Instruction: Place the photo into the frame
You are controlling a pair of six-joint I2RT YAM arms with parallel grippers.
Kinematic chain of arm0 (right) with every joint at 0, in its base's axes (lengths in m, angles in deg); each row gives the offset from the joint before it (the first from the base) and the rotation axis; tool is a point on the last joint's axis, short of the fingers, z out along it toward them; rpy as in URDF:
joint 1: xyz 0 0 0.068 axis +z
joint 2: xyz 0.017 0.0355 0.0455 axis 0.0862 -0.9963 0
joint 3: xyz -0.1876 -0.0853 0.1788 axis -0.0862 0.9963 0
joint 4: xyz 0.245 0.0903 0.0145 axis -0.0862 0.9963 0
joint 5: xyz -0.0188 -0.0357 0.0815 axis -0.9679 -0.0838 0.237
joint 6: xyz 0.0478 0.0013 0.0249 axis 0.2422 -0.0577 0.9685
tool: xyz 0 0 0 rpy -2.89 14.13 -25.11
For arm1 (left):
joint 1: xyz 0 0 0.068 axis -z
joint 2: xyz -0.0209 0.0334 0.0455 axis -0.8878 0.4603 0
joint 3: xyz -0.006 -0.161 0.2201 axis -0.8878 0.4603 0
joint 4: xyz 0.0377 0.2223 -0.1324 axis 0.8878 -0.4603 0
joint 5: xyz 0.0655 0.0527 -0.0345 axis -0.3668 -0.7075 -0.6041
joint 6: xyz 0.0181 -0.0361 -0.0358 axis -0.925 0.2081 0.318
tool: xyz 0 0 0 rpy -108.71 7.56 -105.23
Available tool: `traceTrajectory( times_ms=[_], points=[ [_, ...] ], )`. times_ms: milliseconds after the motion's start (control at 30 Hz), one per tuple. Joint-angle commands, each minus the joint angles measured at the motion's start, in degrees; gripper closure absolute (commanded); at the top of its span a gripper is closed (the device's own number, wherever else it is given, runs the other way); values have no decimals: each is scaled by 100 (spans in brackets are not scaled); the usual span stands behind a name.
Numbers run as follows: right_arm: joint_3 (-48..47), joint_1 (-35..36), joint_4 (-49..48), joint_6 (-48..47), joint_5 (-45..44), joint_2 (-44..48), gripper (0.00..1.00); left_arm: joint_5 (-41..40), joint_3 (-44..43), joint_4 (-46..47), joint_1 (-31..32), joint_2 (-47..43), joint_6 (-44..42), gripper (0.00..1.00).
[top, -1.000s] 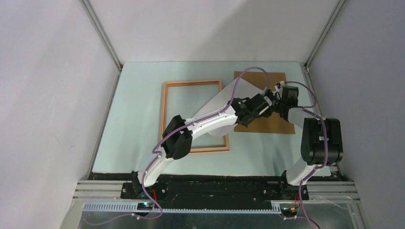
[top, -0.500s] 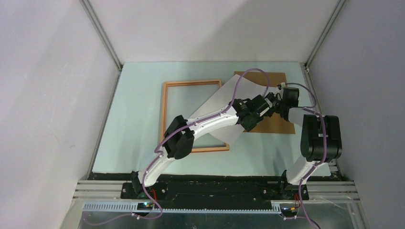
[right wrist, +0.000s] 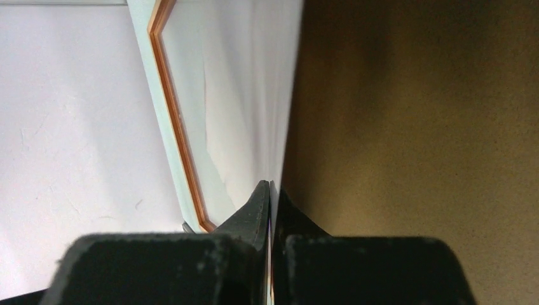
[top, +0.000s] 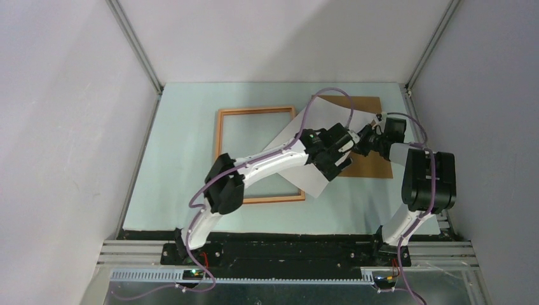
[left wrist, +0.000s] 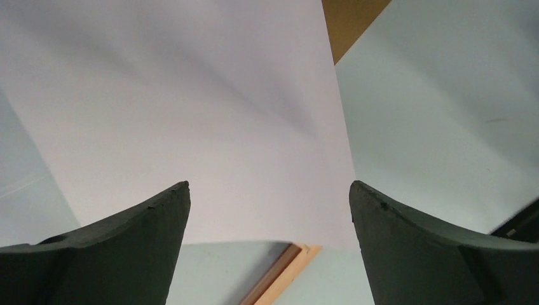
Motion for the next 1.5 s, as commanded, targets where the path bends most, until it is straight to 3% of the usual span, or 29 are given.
traceTrajectory(
  times_ms=[0, 300, 567, 733, 900, 1167, 1467],
  points=[
    [-365, -104, 7, -278, 409, -102, 100, 240, 233, 137, -206, -1072, -181, 0],
    [-822, 279, 197, -554, 1068, -358, 100, 524, 1127, 558, -1469, -2027, -206, 0],
    [-1694, 929, 557, -793, 1677, -1128, 100, 637, 1803, 715, -2466, -2936, -278, 0],
    [-2645, 1196, 1511, -1138, 1868, -1833, 100, 597, 2202, 714, -2947, -3270, -431, 0],
    [-4115, 1508, 3282, -1977, 1857, -2767, 100, 595, 2615, 709, -3275, -3540, -509, 0],
    [-5725, 1874, 3904, -2104, 1667, -3559, 100, 432, 2963, 708, -3548, -3771, -635, 0],
    [-6270, 2354, 4067, -2033, 1535, -4015, 100, 305, 3220, 709, -3779, -4036, -680, 1]
  ],
)
